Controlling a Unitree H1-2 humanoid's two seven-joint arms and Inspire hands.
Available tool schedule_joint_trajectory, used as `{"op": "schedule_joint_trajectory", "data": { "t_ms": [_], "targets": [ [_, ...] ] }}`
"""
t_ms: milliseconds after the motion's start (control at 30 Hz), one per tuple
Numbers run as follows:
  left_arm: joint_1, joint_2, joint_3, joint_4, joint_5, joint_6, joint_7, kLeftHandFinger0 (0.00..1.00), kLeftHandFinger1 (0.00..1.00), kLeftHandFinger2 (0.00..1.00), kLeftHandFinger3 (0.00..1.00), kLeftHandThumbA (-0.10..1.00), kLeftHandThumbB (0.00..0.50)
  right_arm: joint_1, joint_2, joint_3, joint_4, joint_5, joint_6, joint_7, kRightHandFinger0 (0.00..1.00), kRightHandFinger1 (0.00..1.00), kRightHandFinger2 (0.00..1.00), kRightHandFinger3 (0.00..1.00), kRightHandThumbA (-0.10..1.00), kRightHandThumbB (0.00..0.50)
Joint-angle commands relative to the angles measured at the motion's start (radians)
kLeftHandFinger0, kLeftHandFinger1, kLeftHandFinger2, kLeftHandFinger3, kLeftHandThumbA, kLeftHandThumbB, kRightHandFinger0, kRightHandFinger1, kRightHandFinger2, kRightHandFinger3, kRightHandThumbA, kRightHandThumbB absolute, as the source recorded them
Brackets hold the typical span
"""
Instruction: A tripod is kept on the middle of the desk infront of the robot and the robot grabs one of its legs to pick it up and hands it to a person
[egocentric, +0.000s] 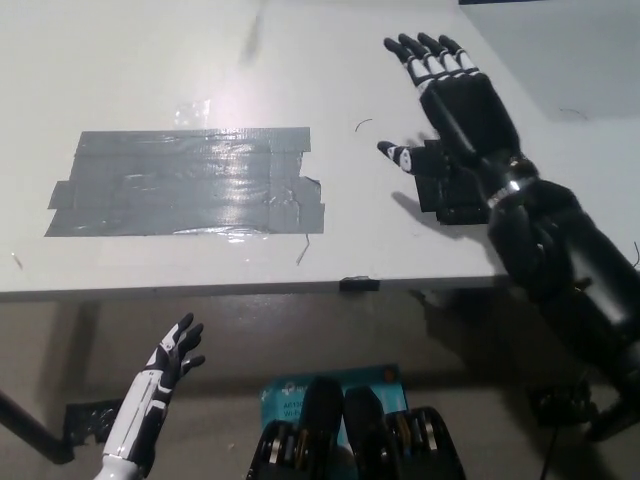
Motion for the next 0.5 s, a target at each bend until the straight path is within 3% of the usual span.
{"op": "schedule_joint_trajectory", "data": {
  "t_ms": [0,200,267,333,467],
  "targets": [
    [0.014,0.014,0.007,-0.03,0.011,-0.038,-0.002,0.9,0.99,1.0,1.0,1.0,0.129,0.075,-0.324,-0.179,-1.02,0.789,0.264,0.442,1.0,1.0,1.0,1.0,1.0,0.446],
    [0.06,0.002,0.003,-0.029,0.012,-0.043,0.005,0.94,1.0,1.0,1.0,1.0,0.144,0.345,-0.352,-0.214,-1.19,0.78,0.26,0.294,1.0,1.0,1.0,1.0,1.0,0.415],
    [0.068,0.001,0.006,-0.017,0.007,-0.05,0.007,1.0,1.0,1.0,1.0,1.0,0.149,0.476,-0.32,-0.219,-1.209,0.779,0.235,0.231,1.0,1.0,1.0,1.0,1.0,0.407],
    [0.069,0.001,0.008,-0.01,0.008,-0.057,0.01,1.0,1.0,1.0,1.0,1.0,0.154,0.521,-0.301,-0.218,-1.201,0.78,0.224,0.216,1.0,1.0,1.0,1.0,1.0,0.389],
    [0.102,-0.004,0.003,-0.014,0.028,-0.062,0.019,1.0,1.0,1.0,1.0,1.0,0.174,0.685,-0.195,-0.2,-1.047,0.736,0.074,0.154,1.0,1.0,1.0,1.0,0.98,0.343]
  ]
}}
